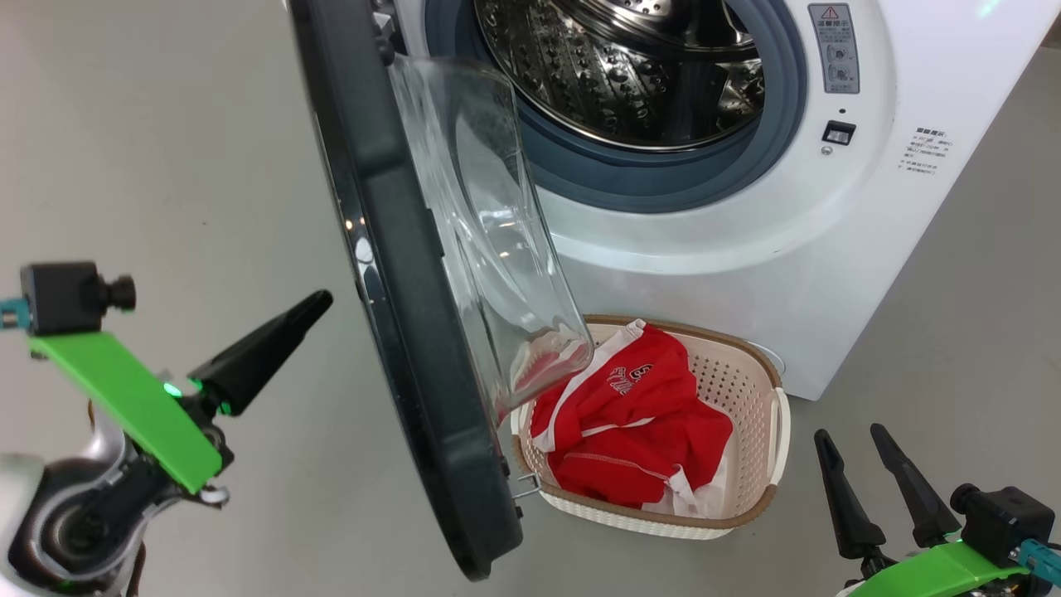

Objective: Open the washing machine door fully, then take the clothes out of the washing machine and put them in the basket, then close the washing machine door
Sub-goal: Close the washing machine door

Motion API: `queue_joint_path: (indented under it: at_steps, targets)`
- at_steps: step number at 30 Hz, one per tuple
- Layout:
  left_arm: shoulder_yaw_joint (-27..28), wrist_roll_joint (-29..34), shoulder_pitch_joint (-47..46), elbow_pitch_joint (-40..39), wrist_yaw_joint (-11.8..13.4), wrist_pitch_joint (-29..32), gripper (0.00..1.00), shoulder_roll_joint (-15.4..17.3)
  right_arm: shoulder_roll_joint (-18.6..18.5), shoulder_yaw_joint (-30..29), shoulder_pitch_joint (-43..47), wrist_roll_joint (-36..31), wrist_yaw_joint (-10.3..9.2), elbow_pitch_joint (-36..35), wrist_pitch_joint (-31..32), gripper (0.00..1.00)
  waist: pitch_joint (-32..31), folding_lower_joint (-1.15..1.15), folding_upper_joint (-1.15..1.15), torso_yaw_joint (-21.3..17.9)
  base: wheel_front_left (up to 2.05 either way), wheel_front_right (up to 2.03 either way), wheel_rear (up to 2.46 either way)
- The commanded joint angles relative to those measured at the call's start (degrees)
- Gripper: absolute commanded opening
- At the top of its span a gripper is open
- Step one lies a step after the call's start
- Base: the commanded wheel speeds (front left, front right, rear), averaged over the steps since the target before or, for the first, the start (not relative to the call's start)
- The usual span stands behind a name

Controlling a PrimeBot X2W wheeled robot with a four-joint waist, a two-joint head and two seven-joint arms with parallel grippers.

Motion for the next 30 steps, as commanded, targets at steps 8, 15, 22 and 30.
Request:
queue_joint_path:
  at_steps: [8,15,22,30]
  targets:
    - [1.7,1.1,4.3,3.2,-0.4,-6.7,0.38,1.8,-0.7,1.7,-0.7,-0.3,0.37,-1.1,-0.4,1.0,-0.9,0.0,0.0,0.1,0.0,0.0,0.0]
    - [-0.5,1.8,9.2,8.0,-0.4,-13.0,0.74,0.4,-0.6,1.9,-0.4,-0.3,0.37,-1.2,-0.4,1.0,-1.5,0.0,0.0,0.3,0.0,0.0,0.0]
    - [-1.9,2.3,11.9,11.9,-0.4,-20.4,1.0,-1.0,-0.8,2.1,-0.7,-0.2,0.37,-1.1,-0.4,1.0,-1.3,0.0,0.0,0.2,0.0,0.0,0.0]
    - [-5.2,5.2,13.3,14.6,-0.4,-30.3,1.0,-1.9,-0.9,2.0,-0.8,-0.2,0.37,-1.0,-0.4,1.0,-1.2,0.0,0.0,0.0,0.0,0.0,0.0]
